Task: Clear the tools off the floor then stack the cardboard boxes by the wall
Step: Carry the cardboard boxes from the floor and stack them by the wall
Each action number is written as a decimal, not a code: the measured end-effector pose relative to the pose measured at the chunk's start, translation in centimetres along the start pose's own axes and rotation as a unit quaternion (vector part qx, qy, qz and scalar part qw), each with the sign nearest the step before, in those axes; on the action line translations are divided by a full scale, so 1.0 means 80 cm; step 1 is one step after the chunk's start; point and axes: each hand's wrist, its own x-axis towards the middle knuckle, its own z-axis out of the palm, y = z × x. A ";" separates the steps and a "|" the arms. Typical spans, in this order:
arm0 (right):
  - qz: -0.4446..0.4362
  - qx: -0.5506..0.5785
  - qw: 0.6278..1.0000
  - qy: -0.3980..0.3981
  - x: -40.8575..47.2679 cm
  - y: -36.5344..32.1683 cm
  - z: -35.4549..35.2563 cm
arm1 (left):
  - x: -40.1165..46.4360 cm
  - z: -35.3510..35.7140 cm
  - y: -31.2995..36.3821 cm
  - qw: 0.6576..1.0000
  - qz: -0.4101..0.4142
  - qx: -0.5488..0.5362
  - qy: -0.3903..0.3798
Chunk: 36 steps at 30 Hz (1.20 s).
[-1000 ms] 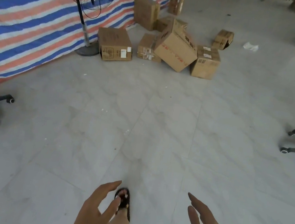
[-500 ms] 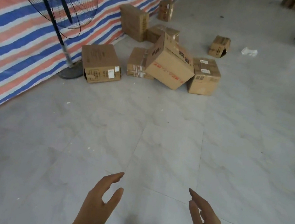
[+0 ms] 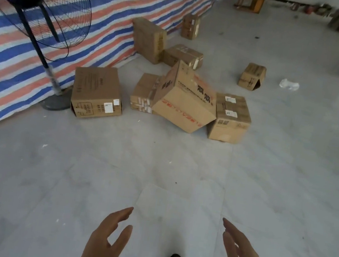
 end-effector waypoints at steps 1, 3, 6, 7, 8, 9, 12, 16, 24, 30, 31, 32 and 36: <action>-0.008 -0.003 1.000 0.004 0.035 -0.006 -0.012 | 0.029 0.014 0.014 1.000 0.002 -0.002 0.001; -0.007 -0.008 1.000 -0.004 0.096 -0.012 -0.027 | 0.083 0.039 0.031 1.000 -0.004 -0.006 -0.001; 0.000 -0.010 1.000 -0.017 0.174 -0.024 -0.035 | 0.150 0.064 0.044 1.000 -0.016 0.006 -0.003; 0.005 -0.013 1.000 -0.020 0.199 -0.027 -0.034 | 0.172 0.069 0.046 1.000 -0.022 0.008 -0.003; 0.011 -0.014 1.000 -0.024 0.225 -0.031 -0.033 | 0.197 0.074 0.046 1.000 -0.027 0.007 -0.003; 0.016 -0.015 0.999 -0.028 0.252 -0.034 -0.032 | 0.224 0.079 0.045 1.000 -0.031 0.006 -0.005; 0.025 -0.023 0.999 -0.041 0.345 -0.043 -0.024 | 0.317 0.096 0.040 0.999 -0.051 0.012 -0.015; 0.033 -0.024 0.999 -0.028 0.484 -0.073 -0.009 | 0.474 0.105 0.053 0.998 -0.048 0.021 -0.030; 0.034 -0.037 0.999 0.000 0.725 -0.164 0.006 | 0.777 0.099 0.122 0.994 0.000 0.076 -0.077; 0.058 -0.047 0.997 -0.007 0.880 -0.172 -0.006 | 0.948 0.148 0.125 0.986 -0.017 0.128 -0.110; 0.062 -0.052 0.997 -0.010 0.911 -0.168 -0.008 | 0.979 0.160 0.120 0.984 -0.031 0.132 -0.114; 0.067 -0.054 0.996 -0.011 0.943 -0.164 -0.010 | 1.008 0.173 0.118 0.983 -0.045 0.137 -0.115; 0.108 -0.067 0.992 -0.023 1.095 -0.136 -0.017 | 1.141 0.248 0.102 0.975 -0.105 0.172 -0.092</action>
